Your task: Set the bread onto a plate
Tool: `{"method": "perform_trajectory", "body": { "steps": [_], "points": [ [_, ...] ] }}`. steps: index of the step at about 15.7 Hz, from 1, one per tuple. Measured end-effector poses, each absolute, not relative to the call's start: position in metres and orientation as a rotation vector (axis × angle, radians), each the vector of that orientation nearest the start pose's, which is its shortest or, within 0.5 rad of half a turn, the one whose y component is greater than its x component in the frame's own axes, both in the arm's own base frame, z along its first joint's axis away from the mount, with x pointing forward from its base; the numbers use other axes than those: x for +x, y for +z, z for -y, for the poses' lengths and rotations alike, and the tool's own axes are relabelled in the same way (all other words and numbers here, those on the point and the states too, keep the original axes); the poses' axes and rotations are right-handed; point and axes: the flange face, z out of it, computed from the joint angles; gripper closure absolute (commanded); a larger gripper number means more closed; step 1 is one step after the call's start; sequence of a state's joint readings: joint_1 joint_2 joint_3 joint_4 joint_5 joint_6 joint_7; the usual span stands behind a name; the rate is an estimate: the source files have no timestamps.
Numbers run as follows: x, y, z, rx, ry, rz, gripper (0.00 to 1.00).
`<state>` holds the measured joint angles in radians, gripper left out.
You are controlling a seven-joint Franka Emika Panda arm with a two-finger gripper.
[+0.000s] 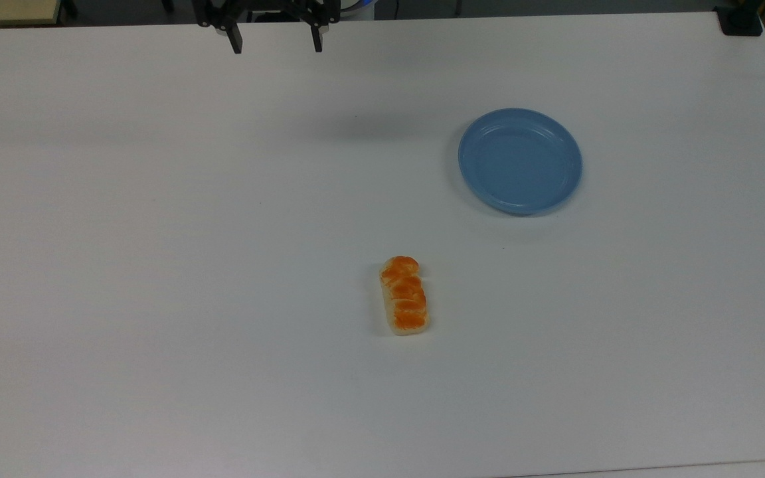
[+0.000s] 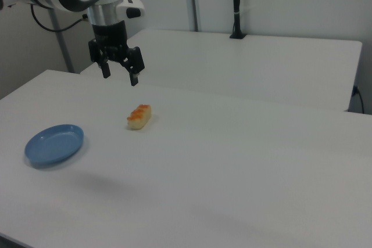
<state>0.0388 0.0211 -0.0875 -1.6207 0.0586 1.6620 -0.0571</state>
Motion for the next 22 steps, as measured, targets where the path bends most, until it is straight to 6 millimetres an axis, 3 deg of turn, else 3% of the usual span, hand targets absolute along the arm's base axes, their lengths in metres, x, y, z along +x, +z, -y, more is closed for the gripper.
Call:
{"method": "perform_trajectory", "body": {
  "steps": [22],
  "points": [
    [0.575, 0.588, 0.012, -3.087, -0.031, 0.031, 0.0]
  ]
}}
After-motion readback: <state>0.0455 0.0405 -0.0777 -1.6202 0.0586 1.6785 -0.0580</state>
